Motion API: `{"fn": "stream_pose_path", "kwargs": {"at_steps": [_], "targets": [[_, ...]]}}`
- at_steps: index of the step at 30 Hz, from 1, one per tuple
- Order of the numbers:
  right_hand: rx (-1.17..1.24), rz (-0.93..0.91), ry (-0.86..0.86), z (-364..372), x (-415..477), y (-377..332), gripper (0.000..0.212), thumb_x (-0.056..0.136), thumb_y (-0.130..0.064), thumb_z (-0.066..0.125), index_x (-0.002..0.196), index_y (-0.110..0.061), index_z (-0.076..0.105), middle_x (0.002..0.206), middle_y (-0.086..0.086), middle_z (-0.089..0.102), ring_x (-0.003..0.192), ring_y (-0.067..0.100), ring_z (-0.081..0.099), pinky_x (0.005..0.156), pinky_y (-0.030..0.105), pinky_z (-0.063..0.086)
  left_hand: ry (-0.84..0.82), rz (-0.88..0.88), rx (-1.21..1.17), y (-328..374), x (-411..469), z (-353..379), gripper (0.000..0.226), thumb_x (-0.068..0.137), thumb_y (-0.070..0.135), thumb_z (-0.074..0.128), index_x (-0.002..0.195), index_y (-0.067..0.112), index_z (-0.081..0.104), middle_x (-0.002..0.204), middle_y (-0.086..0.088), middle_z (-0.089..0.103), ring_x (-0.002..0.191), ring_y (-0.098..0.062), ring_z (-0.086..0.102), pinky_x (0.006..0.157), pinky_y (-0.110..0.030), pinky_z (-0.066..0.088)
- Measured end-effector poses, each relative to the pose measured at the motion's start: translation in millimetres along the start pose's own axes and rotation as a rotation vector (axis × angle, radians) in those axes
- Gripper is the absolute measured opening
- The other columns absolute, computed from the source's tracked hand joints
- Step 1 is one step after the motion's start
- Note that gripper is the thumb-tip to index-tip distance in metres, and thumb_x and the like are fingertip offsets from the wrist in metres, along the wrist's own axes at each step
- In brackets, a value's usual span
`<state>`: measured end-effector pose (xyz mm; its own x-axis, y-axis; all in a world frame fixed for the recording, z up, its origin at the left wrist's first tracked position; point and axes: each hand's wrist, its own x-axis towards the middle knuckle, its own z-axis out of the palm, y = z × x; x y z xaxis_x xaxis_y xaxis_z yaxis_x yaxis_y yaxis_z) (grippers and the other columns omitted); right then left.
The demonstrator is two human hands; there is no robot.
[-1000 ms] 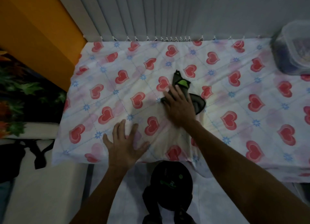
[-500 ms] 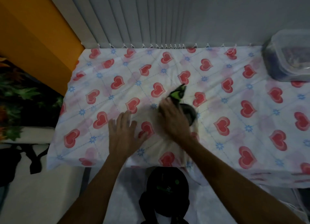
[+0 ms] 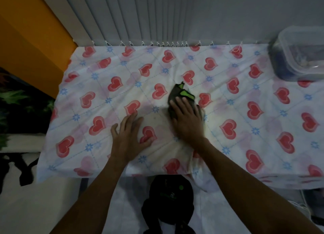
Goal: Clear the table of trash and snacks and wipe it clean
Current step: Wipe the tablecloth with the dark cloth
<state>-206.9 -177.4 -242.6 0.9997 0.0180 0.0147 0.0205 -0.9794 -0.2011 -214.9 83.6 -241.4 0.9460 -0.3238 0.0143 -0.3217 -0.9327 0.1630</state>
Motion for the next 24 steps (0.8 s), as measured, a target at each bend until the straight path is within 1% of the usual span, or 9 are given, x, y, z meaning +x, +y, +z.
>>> {"fn": "stream_pose_path", "kwargs": {"at_steps": [8,10,12,14,17,18,20,22,24], "targets": [[-0.081,0.354,0.078,-24.6,-40.0,97.7,0.057,0.098,-0.035,0.037,0.152,-0.016,0.038,0.161,0.004,0.034,0.151,0.021,0.024,0.122,0.049,0.020,-0.040,-0.032,0.066,1.8,1.0,2.0,0.094,0.080,0.091,0.031,0.149,0.029,0.040,0.162,0.000,0.033,0.147,-0.026,0.035,0.111,-0.060,0.027],[-0.045,0.424,0.108,-30.7,-47.6,106.2,0.054,0.100,-0.032,0.037,0.151,-0.014,0.040,0.161,0.005,0.034,0.151,0.022,0.024,0.122,0.049,0.021,-0.061,-0.042,0.090,2.8,1.0,1.4,0.095,0.080,0.090,0.033,0.151,0.028,0.039,0.163,-0.001,0.033,0.148,-0.027,0.033,0.112,-0.061,0.027],[0.042,0.430,0.164,-37.8,-52.9,101.1,0.051,0.101,-0.031,0.033,0.148,-0.013,0.045,0.158,0.007,0.039,0.150,0.025,0.028,0.122,0.051,0.022,-0.073,-0.049,0.106,5.5,-0.2,-0.6,0.095,0.079,0.088,0.035,0.152,0.027,0.039,0.163,-0.002,0.033,0.148,-0.028,0.032,0.113,-0.061,0.026],[0.140,0.331,0.209,-43.2,-55.2,74.6,0.051,0.099,-0.032,0.031,0.143,-0.015,0.051,0.154,0.009,0.044,0.145,0.031,0.036,0.118,0.056,0.027,-0.082,-0.070,0.097,11.0,1.2,-2.9,0.095,0.078,0.084,0.036,0.152,0.024,0.041,0.162,-0.005,0.034,0.149,-0.030,0.032,0.113,-0.063,0.026],[0.124,-0.033,0.182,-34.2,-67.8,6.1,0.048,0.094,-0.035,0.045,0.138,-0.021,0.058,0.148,0.009,0.052,0.138,0.035,0.047,0.109,0.059,0.036,-0.084,-0.105,0.078,27.3,2.4,-6.3,0.090,0.080,0.073,0.037,0.150,0.018,0.044,0.161,-0.012,0.036,0.148,-0.034,0.033,0.113,-0.065,0.026],[0.113,-0.158,0.133,-24.5,-73.4,-19.3,0.049,0.093,-0.037,0.049,0.139,-0.024,0.057,0.149,0.008,0.051,0.139,0.035,0.046,0.111,0.060,0.033,-0.081,-0.100,0.086,30.9,1.0,-4.7,0.087,0.083,0.068,0.041,0.152,0.016,0.043,0.162,-0.015,0.035,0.149,-0.036,0.033,0.114,-0.065,0.026],[0.098,-0.340,0.001,-4.2,-83.3,-61.2,0.053,0.094,-0.047,0.045,0.144,-0.030,0.048,0.156,0.005,0.043,0.144,0.032,0.038,0.116,0.063,0.024,-0.089,-0.069,0.139,31.5,-4.5,2.4,0.085,0.085,0.053,0.057,0.156,0.011,0.037,0.166,-0.020,0.026,0.153,-0.038,0.027,0.117,-0.066,0.025],[0.071,-0.386,-0.077,10.1,-87.8,-73.3,0.058,0.095,-0.051,0.040,0.150,-0.033,0.038,0.161,0.002,0.034,0.148,0.030,0.031,0.117,0.065,0.018,-0.102,-0.060,0.183,28.7,-9.2,9.0,0.088,0.084,0.046,0.065,0.157,0.007,0.034,0.168,-0.018,0.017,0.155,-0.037,0.022,0.119,-0.067,0.022],[0.032,-0.332,-0.103,12.0,-83.7,-57.6,0.064,0.092,-0.048,0.045,0.153,-0.037,0.029,0.163,0.000,0.028,0.150,0.027,0.027,0.118,0.065,0.015,-0.079,-0.069,0.172,27.1,-9.0,13.2,0.083,0.088,0.053,0.053,0.157,0.010,0.035,0.169,-0.016,0.018,0.155,-0.035,0.024,0.118,-0.066,0.022]]}}
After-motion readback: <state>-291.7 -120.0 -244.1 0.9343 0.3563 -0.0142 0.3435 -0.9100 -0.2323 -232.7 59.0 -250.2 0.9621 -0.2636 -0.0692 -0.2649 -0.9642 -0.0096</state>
